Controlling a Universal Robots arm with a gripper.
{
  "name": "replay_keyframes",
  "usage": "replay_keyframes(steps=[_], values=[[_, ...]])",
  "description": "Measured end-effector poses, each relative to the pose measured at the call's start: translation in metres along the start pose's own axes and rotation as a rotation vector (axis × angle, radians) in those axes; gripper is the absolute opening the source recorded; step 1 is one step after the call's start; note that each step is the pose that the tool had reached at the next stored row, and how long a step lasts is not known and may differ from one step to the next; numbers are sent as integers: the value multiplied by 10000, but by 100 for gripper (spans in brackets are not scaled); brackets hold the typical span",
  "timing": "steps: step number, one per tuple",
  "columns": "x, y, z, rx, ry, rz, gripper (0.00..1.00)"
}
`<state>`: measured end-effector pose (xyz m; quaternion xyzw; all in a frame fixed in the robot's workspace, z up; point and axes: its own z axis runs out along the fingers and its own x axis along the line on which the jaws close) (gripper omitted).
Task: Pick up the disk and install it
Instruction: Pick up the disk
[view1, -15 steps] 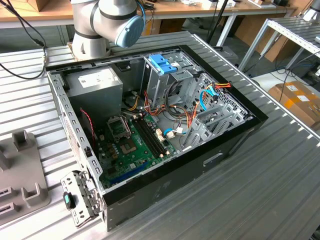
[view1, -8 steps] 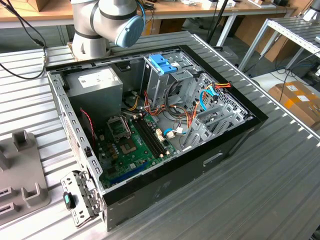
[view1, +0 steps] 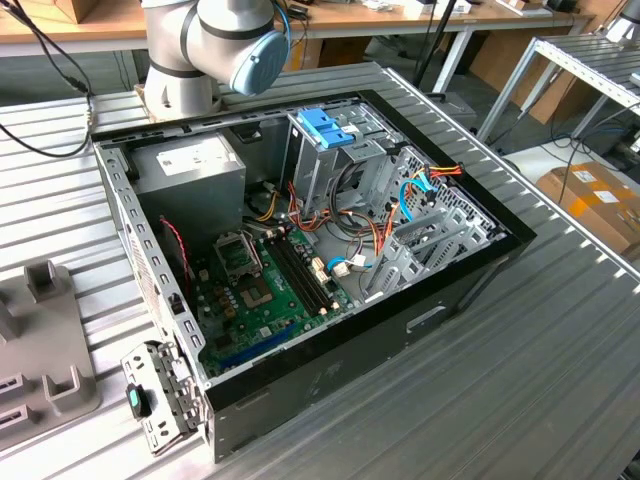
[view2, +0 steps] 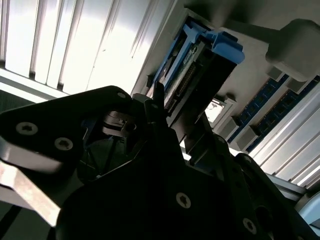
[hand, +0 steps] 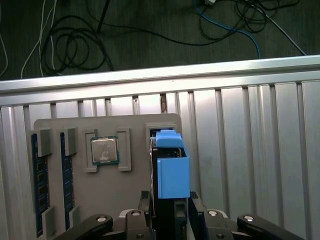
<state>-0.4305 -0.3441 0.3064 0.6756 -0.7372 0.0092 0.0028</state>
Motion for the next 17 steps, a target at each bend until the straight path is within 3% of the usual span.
replay_keyframes(steps=[17], values=[[17,-25,0,2,19,11,41]])
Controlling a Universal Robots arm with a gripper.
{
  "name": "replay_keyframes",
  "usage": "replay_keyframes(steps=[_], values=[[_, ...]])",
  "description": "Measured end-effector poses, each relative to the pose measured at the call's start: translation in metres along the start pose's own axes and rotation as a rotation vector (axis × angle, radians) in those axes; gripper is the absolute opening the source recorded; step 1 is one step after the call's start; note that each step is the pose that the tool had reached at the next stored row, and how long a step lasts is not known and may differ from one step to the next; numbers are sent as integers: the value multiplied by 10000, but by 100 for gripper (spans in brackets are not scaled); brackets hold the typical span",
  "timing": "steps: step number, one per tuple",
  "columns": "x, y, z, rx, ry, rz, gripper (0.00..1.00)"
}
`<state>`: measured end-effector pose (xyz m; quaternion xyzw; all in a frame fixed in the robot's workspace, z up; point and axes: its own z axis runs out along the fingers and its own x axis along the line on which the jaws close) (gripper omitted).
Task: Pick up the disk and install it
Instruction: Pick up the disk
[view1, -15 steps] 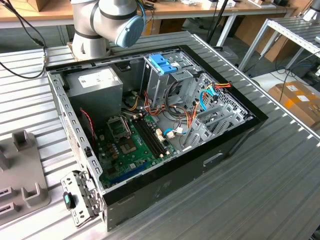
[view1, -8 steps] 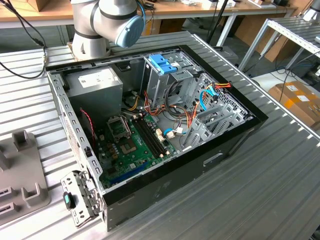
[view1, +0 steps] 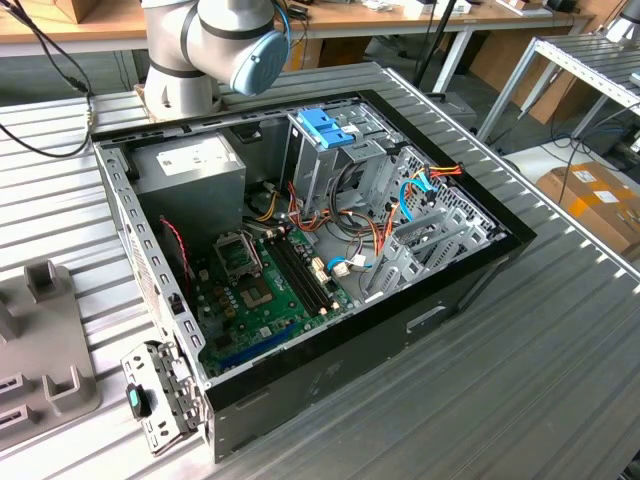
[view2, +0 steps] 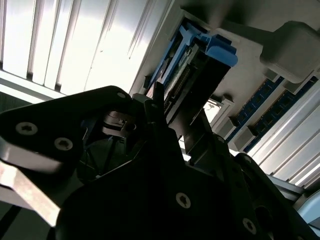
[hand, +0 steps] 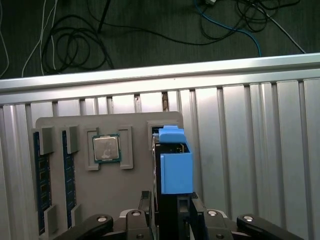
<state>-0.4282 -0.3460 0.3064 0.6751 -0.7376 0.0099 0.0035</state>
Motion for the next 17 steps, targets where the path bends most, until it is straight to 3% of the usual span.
replay_keyframes(steps=[1,2,17], values=[[0,0,0,0,0,-1,41],[1,0,0,1,0,0,35],[3,0,0,2,-1,-59,35]])
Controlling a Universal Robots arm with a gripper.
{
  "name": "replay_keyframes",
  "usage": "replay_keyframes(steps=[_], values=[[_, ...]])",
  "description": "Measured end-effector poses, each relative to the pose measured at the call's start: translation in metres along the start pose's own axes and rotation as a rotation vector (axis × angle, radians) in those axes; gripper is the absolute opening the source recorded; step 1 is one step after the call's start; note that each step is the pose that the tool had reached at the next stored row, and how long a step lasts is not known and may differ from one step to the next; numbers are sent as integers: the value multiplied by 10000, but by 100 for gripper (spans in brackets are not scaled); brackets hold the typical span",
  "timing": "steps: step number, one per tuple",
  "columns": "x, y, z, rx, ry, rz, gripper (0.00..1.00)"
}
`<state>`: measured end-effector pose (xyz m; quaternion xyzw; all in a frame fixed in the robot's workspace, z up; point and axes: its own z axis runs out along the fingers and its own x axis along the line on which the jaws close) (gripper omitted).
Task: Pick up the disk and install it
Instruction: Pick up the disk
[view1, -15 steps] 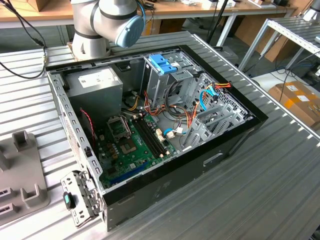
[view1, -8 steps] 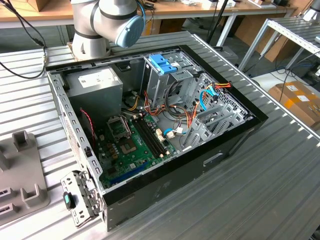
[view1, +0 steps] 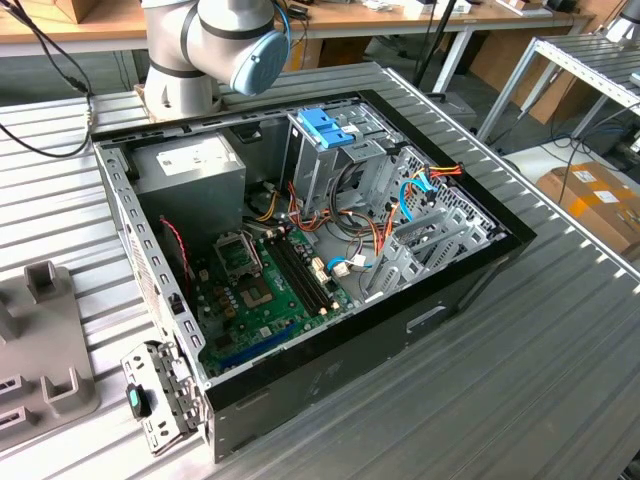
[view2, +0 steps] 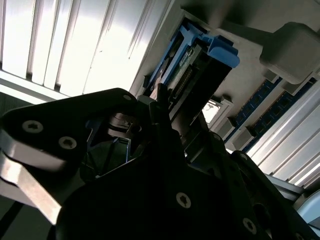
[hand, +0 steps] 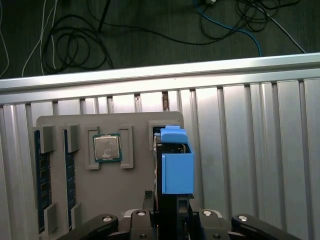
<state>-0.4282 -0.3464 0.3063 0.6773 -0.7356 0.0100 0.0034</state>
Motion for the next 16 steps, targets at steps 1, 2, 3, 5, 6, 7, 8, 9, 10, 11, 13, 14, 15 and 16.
replay_keyframes(steps=[1,2,3,5,6,7,8,9,10,11,13,14,15,16], values=[[0,0,0,2,-1,-107,35],[0,0,0,4,-2,-210,35],[0,0,0,6,-3,-317,35],[0,0,0,7,-4,-369,35],[0,0,0,7,-4,-376,35],[0,0,0,7,-4,-386,35],[0,0,0,8,-4,-398,35],[0,0,0,8,-4,-406,35],[0,0,0,8,-4,-418,35],[0,0,0,8,-5,-426,35],[0,0,0,8,-4,-445,35],[0,0,0,9,-5,-456,35],[0,0,0,9,-5,-464,35],[0,0,0,9,-5,-472,35]])
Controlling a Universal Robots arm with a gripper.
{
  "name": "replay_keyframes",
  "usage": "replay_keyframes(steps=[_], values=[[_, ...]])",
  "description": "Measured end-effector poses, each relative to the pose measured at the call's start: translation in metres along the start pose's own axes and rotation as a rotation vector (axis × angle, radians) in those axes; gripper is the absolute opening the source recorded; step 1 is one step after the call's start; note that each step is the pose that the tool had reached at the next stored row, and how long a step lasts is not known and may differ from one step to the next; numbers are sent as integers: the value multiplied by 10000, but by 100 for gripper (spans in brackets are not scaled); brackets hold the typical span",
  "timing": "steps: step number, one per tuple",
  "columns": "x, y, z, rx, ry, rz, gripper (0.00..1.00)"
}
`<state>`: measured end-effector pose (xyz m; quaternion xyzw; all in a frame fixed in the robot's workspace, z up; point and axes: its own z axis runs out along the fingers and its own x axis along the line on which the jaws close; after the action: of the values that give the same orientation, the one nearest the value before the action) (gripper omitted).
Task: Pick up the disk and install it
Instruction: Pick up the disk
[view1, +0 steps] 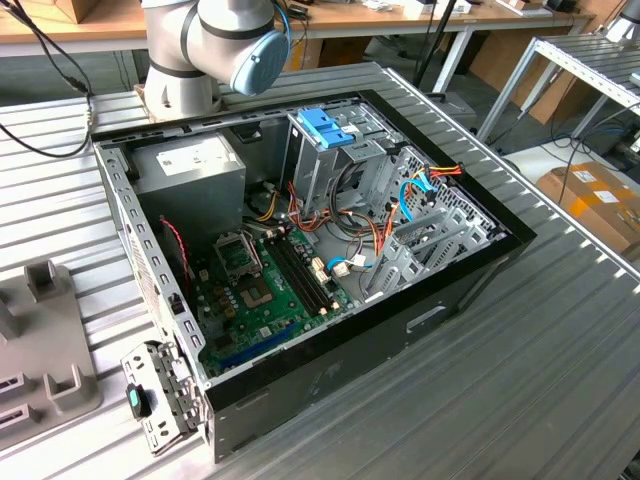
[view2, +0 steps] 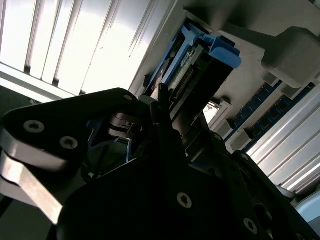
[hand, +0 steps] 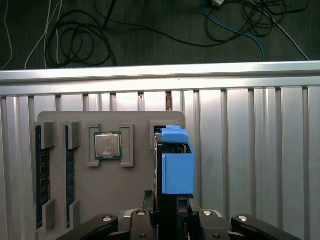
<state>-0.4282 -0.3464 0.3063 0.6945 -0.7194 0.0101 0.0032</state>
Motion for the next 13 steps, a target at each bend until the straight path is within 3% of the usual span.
replay_keyframes(steps=[13], values=[[0,0,0,3,-1,-142,35]])
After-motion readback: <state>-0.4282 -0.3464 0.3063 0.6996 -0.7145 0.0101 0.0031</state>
